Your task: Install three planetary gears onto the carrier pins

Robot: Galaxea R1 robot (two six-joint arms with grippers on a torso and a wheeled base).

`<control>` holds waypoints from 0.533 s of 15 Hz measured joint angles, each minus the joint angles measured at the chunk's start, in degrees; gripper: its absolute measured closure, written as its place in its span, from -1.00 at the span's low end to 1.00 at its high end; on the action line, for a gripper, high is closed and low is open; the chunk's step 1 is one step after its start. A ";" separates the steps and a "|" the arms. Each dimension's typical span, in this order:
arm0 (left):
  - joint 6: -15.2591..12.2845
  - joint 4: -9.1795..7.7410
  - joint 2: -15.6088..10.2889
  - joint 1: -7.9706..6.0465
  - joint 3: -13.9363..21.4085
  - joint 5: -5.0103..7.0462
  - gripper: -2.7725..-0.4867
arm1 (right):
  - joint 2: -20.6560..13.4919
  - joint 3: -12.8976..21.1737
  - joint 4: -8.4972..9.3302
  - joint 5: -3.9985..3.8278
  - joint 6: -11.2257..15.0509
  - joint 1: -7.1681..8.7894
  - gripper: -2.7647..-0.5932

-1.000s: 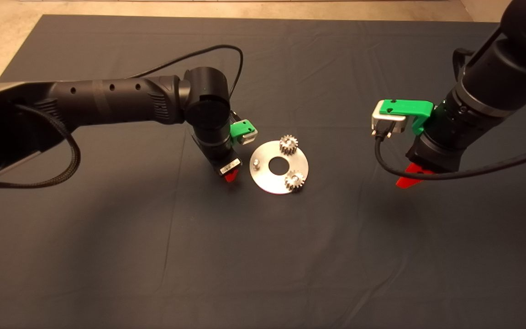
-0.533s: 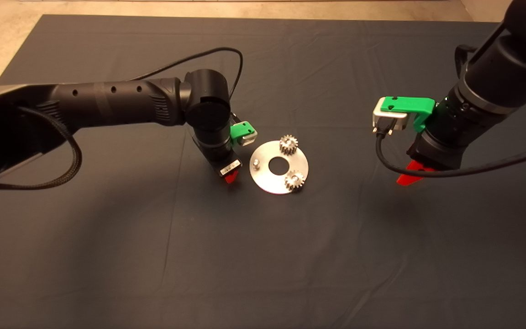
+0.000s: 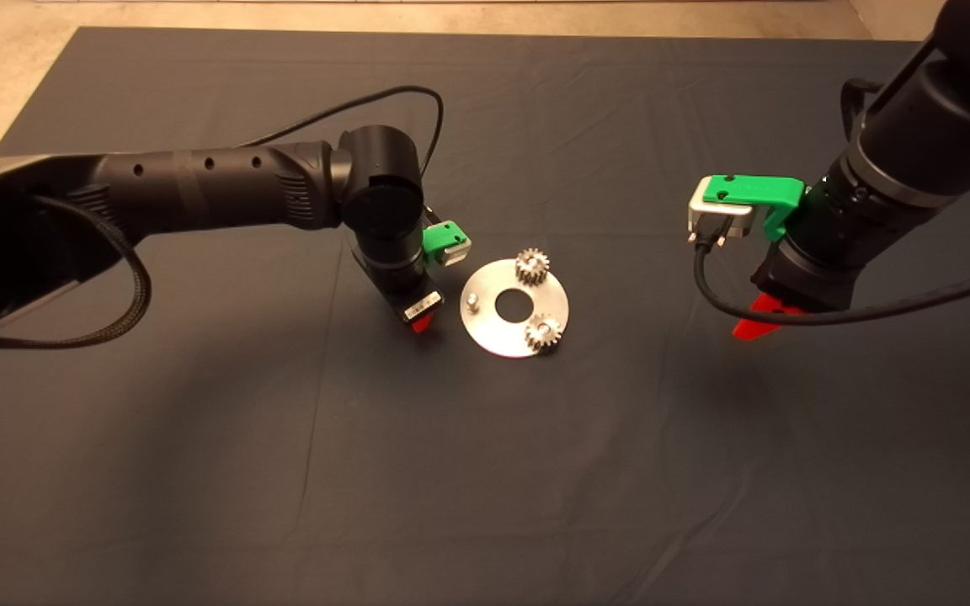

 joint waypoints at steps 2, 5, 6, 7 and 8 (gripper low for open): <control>0.00 0.02 0.00 0.00 -0.34 0.00 -0.15 | 0.00 0.00 0.00 0.00 0.00 0.00 -0.07; 0.00 0.02 0.00 0.00 -0.41 0.00 -0.03 | 0.00 0.00 0.00 0.00 0.00 0.00 -0.07; 0.00 0.02 0.02 0.00 -0.41 0.00 -0.01 | 0.00 0.00 0.00 0.00 0.00 0.00 -0.07; 0.00 0.02 0.02 0.00 -0.42 0.00 -0.01 | 0.00 0.00 0.00 0.00 0.00 0.00 -0.07; 0.00 0.02 0.02 0.00 -0.42 0.00 -0.01 | 0.00 0.00 0.00 0.00 0.00 0.00 -0.07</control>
